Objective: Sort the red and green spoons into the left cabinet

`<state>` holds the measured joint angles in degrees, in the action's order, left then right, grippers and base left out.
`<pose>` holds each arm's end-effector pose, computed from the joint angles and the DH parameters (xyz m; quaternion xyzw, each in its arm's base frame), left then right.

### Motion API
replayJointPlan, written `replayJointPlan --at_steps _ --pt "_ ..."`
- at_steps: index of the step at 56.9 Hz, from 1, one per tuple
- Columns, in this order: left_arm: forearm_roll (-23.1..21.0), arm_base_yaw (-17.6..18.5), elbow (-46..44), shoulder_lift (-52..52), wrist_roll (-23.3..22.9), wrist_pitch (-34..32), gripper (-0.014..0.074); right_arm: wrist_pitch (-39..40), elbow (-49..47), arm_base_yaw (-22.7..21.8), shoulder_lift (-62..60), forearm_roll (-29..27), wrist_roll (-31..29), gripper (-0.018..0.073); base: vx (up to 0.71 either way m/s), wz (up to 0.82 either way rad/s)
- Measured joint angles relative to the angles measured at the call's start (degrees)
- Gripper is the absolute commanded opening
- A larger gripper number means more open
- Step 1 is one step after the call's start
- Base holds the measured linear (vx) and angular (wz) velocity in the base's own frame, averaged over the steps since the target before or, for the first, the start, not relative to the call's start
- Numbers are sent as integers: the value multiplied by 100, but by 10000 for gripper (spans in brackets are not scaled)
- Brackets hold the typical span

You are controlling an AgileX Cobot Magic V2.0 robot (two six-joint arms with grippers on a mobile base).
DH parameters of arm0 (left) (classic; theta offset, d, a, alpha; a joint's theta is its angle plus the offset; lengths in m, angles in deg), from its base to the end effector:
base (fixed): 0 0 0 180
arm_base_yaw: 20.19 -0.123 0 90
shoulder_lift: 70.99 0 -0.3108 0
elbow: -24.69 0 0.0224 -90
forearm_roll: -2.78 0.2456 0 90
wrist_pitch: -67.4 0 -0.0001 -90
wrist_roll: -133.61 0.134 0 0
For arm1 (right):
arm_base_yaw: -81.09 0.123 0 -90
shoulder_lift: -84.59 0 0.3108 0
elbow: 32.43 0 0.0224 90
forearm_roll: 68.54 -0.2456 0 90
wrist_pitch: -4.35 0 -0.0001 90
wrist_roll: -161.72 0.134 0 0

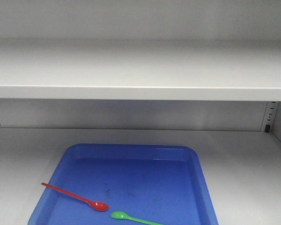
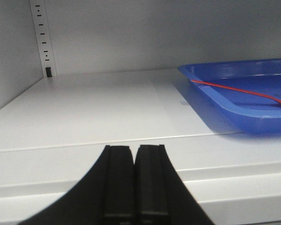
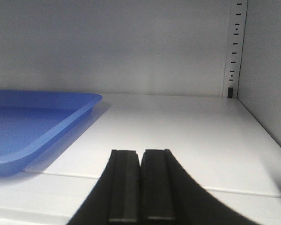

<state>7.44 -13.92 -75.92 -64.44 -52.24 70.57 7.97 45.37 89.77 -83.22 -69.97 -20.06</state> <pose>0.0683 -0.0069 0.2002 0.0294 0.7009 -0.0448 0.7112 0.0747 0.0112 0.2195 -0.0533 0.6823 0.0524 0.7273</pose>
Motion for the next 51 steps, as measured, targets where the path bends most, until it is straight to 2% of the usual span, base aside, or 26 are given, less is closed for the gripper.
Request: replayJointPlan --at_steps 11,25,51 --pt "0 0 0 0 0 0 -7 -36 177 -113 -289 189 56 -7 0 0" --pt "0 0 0 0 0 1 -7 -150 189 -806 -559 272 341 -7 0 0" --pt "0 0 0 0 0 1 -7 -603 189 -868 -574 292 348 -7 0 0"
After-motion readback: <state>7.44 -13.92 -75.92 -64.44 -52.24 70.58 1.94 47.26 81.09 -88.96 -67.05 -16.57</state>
